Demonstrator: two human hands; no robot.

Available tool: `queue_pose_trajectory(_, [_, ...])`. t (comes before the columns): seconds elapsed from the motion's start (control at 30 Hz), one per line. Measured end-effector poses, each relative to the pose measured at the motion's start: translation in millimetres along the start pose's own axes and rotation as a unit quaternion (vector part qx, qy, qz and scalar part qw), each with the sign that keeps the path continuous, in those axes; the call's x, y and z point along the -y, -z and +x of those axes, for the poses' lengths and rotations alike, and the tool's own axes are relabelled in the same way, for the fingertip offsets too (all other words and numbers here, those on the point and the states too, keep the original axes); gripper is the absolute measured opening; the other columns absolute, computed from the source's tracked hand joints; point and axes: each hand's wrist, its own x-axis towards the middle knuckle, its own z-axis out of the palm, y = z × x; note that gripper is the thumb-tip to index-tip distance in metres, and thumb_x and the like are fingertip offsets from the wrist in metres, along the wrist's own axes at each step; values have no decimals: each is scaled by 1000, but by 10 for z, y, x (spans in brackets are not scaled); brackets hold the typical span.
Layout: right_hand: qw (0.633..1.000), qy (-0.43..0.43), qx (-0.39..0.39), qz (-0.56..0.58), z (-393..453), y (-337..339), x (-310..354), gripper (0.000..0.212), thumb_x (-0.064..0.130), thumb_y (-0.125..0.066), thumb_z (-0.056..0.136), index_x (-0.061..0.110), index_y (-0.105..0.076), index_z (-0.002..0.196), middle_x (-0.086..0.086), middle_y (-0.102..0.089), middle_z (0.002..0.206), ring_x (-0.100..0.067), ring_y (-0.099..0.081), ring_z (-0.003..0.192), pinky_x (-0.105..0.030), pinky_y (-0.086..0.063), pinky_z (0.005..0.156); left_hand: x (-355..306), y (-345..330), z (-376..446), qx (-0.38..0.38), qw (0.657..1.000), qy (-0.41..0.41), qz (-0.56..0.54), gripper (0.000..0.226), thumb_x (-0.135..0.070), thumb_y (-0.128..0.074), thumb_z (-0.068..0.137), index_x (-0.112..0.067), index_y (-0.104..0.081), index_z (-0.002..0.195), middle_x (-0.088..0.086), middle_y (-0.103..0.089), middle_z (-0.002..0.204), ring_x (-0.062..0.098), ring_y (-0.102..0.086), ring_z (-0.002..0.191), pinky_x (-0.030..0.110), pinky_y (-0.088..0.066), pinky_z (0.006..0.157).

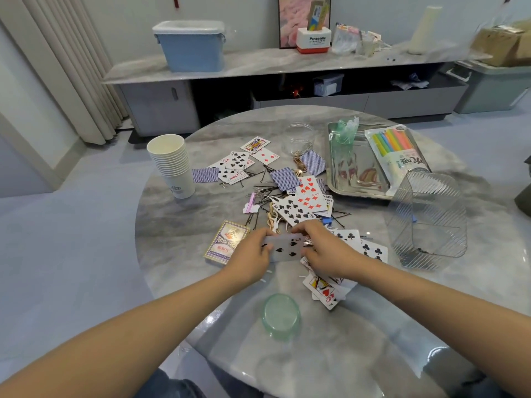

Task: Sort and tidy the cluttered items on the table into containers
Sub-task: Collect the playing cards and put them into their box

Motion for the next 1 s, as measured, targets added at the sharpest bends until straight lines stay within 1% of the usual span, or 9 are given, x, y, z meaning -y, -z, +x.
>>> queue_pose_trajectory(0.13, [991,-55,-38,-119,-120,227,-137,46,24,-58,88,19,-46,132,-3,-40,136,-20,-33,130,-31,-29,107,-81,32,29,-35,999,33,-8,25,-11,-48,95,-12,-54,120,8,-60,115,21,-52,96,21,-31,68])
queue_pose_trajectory(0.27, [965,-138,42,-218,-251,352,-242,84,58,-66,74,19,-33,140,-5,-30,143,-25,-30,131,-37,-30,106,-160,73,95,-32,996,63,-52,27,-12,-47,96,-14,-53,122,8,-61,113,21,-53,85,23,-36,67])
queue_pose_trajectory(0.37, [955,-162,48,-244,-322,266,-262,97,73,-64,63,15,-34,136,-8,-35,138,-27,-34,126,-38,-32,101,-204,71,107,-34,992,83,-85,29,-12,-46,96,-13,-53,124,9,-61,109,16,-53,71,24,-39,56])
queue_pose_trajectory(0.53, [949,-153,33,-274,-357,67,-237,100,68,-71,59,14,-33,135,-7,-33,133,-25,-30,123,-37,-41,95,-231,63,112,-35,990,89,-106,26,-11,-47,96,-14,-53,121,9,-60,108,12,-51,68,19,-38,50])
queue_pose_trajectory(0.67, [962,-172,27,-211,-313,144,-270,99,54,-80,60,14,-32,136,-8,-36,132,-25,-31,123,-33,-38,98,-254,56,111,-32,988,96,-118,25,-11,-47,96,-14,-54,119,7,-59,106,11,-51,69,19,-38,50])
queue_pose_trajectory(0.77, [964,-200,25,-176,-293,206,-293,89,52,-83,57,16,-42,127,-5,-50,124,-23,-47,113,-32,-44,90,-293,53,134,-37,984,102,-145,25,-11,-48,95,-14,-55,119,7,-59,108,12,-52,71,19,-38,52])
queue_pose_trajectory(0.87, [961,-209,42,-176,-276,312,-290,56,53,-79,63,22,-54,103,4,-60,101,-18,-56,93,-28,-43,74,-339,70,163,-46,981,102,-157,25,-10,-49,94,-14,-56,118,4,-58,102,10,-50,69,20,-38,53])
queue_pose_trajectory(0.93, [969,-220,47,-106,-282,407,-263,35,44,-78,70,23,-54,87,7,-57,84,-15,-55,80,-24,-42,63,-368,89,177,-46,979,109,-167,25,-10,-49,94,-14,-56,117,4,-57,100,12,-51,70,22,-39,54])
queue_pose_trajectory(1.0, [971,-236,26,-9,-309,508,-252,26,33,-76,76,17,-58,86,3,-60,79,-14,-58,70,-23,-45,57,-394,103,179,-43,973,125,-189,26,-7,-48,93,-13,-57,116,4,-58,98,15,-53,75,23,-41,56])
